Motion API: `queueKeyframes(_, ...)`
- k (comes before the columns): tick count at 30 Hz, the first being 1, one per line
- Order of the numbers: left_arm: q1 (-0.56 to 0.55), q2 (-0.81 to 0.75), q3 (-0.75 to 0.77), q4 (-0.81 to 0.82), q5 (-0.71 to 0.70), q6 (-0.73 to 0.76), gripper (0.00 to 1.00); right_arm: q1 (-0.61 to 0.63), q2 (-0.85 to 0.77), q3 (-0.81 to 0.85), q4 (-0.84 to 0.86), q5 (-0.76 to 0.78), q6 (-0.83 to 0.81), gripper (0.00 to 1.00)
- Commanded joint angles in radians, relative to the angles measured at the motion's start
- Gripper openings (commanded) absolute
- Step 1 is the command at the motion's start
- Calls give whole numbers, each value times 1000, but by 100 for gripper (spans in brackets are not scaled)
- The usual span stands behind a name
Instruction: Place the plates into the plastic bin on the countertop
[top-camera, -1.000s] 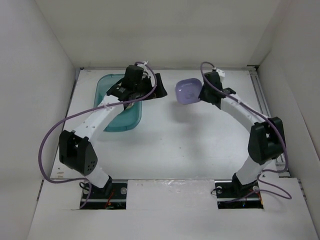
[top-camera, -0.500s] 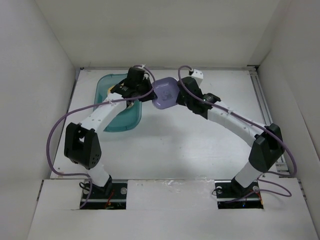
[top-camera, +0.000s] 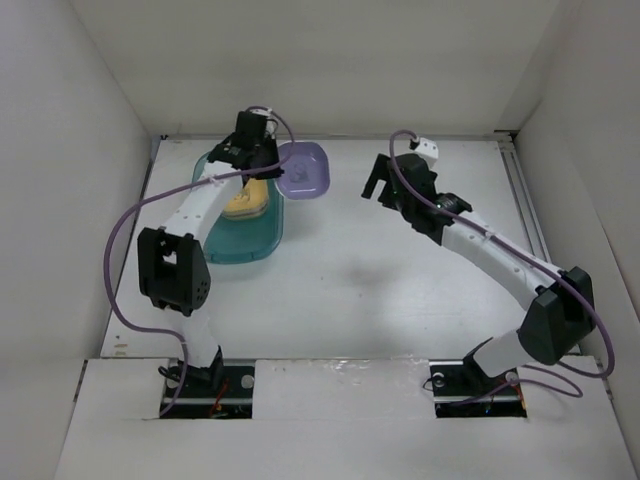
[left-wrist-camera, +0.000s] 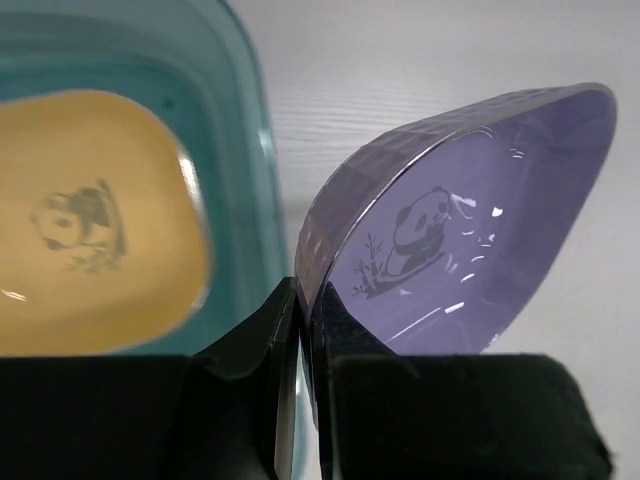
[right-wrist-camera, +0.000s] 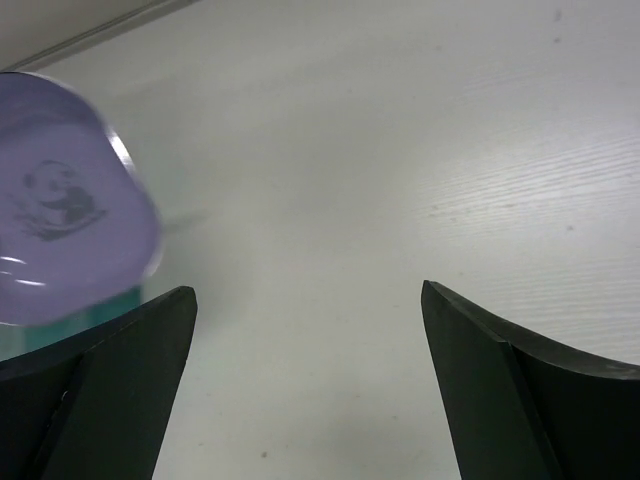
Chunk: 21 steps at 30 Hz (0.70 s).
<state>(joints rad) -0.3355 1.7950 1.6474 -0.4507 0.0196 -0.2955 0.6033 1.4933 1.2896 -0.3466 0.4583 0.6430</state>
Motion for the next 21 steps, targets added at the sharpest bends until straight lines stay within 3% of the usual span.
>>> queueKeyframes(1,166,18,29,21,164,108,0,-60,-48,-85,83,-69,-45,100)
queueKeyframes(3,264,29,-6,58,322,122,0,-94,-62,-114,97,-92,-78,100)
queueKeyframes(7,380,52,-6,76,437,148,0,-129,-71,-162,118,-132,-109,100)
queueKeyframes(14,429,92,-17,67,355,151,0,-140,-80,-174,141,-190,-169,100)
queueKeyframes(18,440,47,-55,76,260,119,31,-149,-93,-174,152,-202,-178,100)
queueKeyframes(19,440,34,-55,76,240,107,46,-149,-102,-174,152,-202,-178,100)
queueKeyframes(21,440,-8,-80,86,192,96,64,-149,-102,-164,152,-214,-178,100)
